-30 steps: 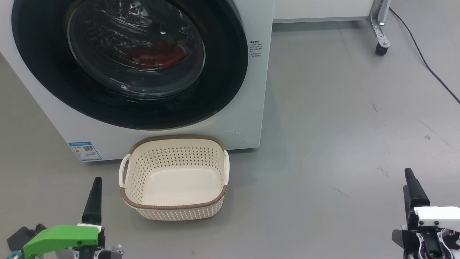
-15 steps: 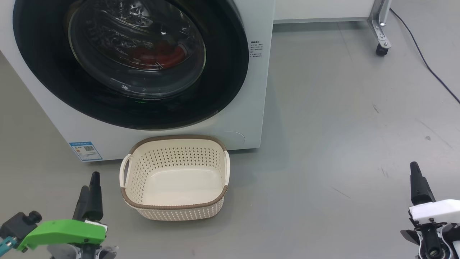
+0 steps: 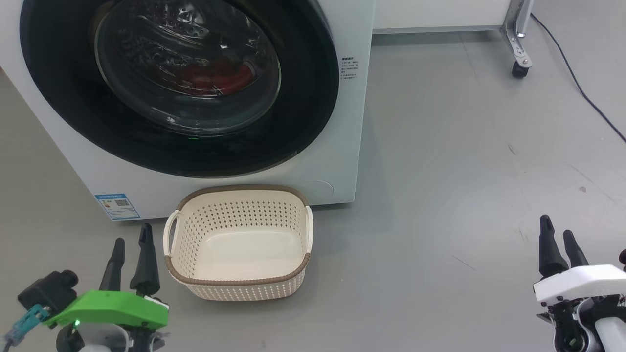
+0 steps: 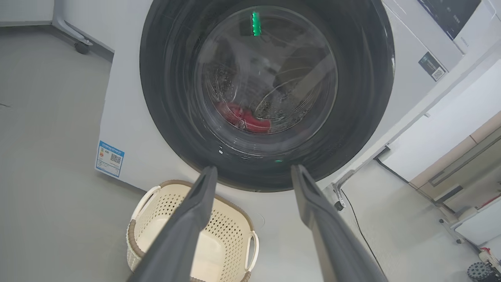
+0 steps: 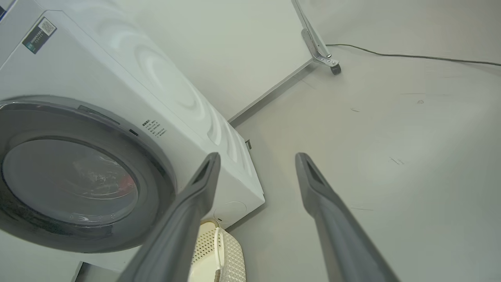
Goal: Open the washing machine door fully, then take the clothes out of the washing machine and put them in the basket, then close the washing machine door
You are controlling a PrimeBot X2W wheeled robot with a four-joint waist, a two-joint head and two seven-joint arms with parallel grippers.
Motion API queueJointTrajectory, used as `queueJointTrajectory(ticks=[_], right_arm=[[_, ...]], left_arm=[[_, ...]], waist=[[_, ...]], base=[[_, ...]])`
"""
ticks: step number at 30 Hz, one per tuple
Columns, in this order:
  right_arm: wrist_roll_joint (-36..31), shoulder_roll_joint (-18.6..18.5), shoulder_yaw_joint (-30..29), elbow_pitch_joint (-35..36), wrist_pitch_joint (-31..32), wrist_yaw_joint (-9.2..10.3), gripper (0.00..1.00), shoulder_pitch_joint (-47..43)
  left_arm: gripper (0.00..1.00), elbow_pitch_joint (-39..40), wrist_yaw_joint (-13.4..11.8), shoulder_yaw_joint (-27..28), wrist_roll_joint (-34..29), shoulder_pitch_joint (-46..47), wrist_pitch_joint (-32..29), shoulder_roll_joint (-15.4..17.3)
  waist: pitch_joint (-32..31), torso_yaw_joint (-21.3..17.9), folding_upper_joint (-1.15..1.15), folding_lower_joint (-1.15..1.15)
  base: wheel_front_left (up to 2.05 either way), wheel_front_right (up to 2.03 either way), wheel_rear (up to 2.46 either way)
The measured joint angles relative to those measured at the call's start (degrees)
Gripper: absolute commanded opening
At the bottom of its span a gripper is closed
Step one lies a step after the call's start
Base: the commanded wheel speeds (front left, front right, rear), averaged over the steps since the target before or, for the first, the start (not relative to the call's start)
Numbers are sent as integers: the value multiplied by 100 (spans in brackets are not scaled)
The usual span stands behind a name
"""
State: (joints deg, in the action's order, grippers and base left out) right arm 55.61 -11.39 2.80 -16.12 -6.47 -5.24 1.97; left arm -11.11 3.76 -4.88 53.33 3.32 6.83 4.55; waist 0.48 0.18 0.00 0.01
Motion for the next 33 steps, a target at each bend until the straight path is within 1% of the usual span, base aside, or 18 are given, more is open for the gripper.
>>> queueJointTrajectory(ticks=[7,11,15,22,23,28,30,33], right_arm=[[-668,-89,278,-69,-159,83,100,92],[-995,-91,428,-108,-240,86,100,121],[-1306,-90,569,-140,-301,130,100,153],[-1802,-84,766,-208,-454,136,100,263],[-1946,-76,826,-227,-498,138,100,266],[-2297,-52,909,-246,-600,145,100,289],[-2440,-51,928,-256,-626,187,100,292],[-2650,-52,958,-279,-695,193,100,320]], left_arm=[[100,-5,-131,-255,-858,-3,136,10],[100,-16,-204,-365,-1316,-4,224,14],[100,-46,-254,-472,-1681,-6,291,11],[100,-145,-356,-603,-2159,-8,442,-4],[100,-171,-408,-643,-2343,-8,467,-13],[100,-279,-526,-675,-2691,-8,579,-27],[100,-326,-559,-702,-2817,-9,605,-32],[100,-371,-605,-732,-3026,-9,650,-43]], waist=[[-3,2,0,0],[-1,4,0,0],[0,5,0,0],[-1,13,0,0],[-2,16,0,0],[-4,22,0,0],[-4,22,0,0],[-3,19,0,0]], base=[[0,0,0],[0,0,0],[0,0,0],[0,0,0],[0,0,0],[0,0,0],[0,0,0],[0,0,0]])
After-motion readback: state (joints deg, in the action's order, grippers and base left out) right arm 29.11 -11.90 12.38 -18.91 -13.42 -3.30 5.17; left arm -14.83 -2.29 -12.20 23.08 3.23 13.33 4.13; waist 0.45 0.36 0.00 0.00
